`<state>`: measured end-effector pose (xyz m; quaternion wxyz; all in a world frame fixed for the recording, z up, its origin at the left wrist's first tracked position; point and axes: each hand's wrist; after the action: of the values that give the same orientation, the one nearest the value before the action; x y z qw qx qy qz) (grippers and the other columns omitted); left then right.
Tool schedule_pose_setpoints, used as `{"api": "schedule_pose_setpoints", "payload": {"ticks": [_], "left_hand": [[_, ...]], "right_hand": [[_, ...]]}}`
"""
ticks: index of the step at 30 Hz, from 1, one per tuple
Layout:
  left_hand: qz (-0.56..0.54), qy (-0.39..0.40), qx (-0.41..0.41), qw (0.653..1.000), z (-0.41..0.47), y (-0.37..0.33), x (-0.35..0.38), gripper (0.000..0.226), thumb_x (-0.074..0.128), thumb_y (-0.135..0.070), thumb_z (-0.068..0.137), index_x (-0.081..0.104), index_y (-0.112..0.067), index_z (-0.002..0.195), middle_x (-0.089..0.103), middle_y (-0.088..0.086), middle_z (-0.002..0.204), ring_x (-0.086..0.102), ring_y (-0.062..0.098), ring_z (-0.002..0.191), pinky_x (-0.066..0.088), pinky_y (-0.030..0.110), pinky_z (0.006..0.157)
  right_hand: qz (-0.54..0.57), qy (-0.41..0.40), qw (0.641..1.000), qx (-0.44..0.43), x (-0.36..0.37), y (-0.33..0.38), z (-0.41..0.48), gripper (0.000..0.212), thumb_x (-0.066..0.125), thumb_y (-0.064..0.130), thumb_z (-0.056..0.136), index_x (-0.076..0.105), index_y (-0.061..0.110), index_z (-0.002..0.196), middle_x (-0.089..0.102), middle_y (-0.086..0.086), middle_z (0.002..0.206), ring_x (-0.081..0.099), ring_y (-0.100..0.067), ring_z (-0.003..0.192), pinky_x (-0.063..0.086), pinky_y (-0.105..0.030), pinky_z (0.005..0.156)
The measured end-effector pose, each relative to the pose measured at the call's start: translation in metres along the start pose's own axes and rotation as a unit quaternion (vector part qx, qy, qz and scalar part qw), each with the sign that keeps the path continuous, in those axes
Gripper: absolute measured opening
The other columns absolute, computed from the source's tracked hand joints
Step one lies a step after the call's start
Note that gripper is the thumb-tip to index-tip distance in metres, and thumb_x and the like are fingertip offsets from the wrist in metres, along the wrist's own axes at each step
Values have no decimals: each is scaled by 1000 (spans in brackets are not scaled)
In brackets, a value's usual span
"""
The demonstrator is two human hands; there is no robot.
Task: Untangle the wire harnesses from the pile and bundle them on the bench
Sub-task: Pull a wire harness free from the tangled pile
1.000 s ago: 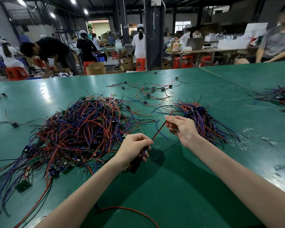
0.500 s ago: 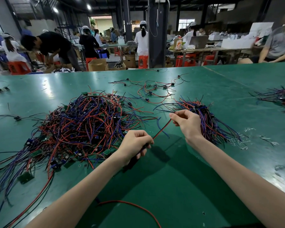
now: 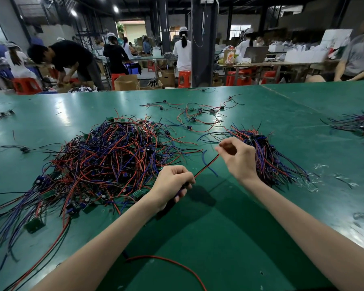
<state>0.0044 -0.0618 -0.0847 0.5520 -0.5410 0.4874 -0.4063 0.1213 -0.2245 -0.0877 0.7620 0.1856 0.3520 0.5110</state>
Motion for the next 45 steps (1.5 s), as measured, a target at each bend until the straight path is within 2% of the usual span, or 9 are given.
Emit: {"api": "schedule_pose_setpoints", "payload": {"ticks": [6,18,21,25,28,32,38,41,45], "left_hand": [[5,8,1,1000,0,1,1,21,57,2,80,58,-6,60,53,5,51,35,11,32,23,14,31],[-4,8,8,1000,0,-1,-2,21,58,1,81,60,-7,61,54,3,52,36,10,33,24,13,32],[4,15,11,1000,-1,0,0,20,58,1,81,59,-6,62,53,3,52,35,11,33,24,14,32],[-7,15,8,1000,0,-2,3,19,57,1,81,59,-5,63,52,5,53,33,10,31,22,13,31],[-18,12,4,1000,0,-3,2,21,57,1,81,60,-6,62,53,4,52,33,9,30,22,12,32],[-27,22,11,999,-1,-5,0,22,57,0,81,60,-8,61,53,4,53,34,10,31,23,12,32],[-37,34,30,998,-3,-7,-1,23,57,0,83,60,-7,61,53,4,53,34,11,31,23,12,31],[-30,42,32,998,-5,-8,-1,23,57,1,83,60,-7,62,53,4,53,35,10,31,23,12,31],[-26,44,27,998,-5,-9,0,27,56,1,83,61,-10,59,54,4,53,35,10,31,24,13,31]], "right_hand": [[362,26,860,359,-11,9,12,15,69,9,84,58,5,74,61,-4,54,57,-13,45,50,-22,45],[529,54,655,537,-13,9,14,18,61,9,89,57,-1,75,59,-3,47,53,-5,35,44,-14,35],[483,38,708,514,-12,7,13,16,64,8,87,58,0,74,61,-5,53,55,-4,38,44,-15,36],[269,29,908,321,-9,0,11,16,66,11,87,58,6,75,62,-10,63,56,-7,42,47,-21,42],[78,29,986,143,-8,-3,6,18,66,14,88,58,8,73,64,-8,63,58,-12,47,48,-25,48],[-139,24,982,-124,-8,-4,-2,17,66,10,87,56,2,76,60,-10,64,54,-26,54,44,-31,54],[-239,10,936,-259,-9,-2,1,22,71,5,81,53,4,70,54,-7,57,51,-24,44,37,-27,40],[-217,17,951,-217,-7,-5,0,20,69,7,84,53,4,72,55,-7,58,52,-25,46,38,-28,43],[17,35,997,67,-8,-5,8,21,64,17,89,54,10,73,61,-3,60,56,-17,50,45,-26,52]]}}
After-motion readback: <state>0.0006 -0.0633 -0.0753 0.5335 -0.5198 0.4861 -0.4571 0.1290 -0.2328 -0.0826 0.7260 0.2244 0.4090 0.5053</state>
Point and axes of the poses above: each hand's wrist, its own z-axis towards the middle knuckle, its own x-axis out of the palm, y = z × x
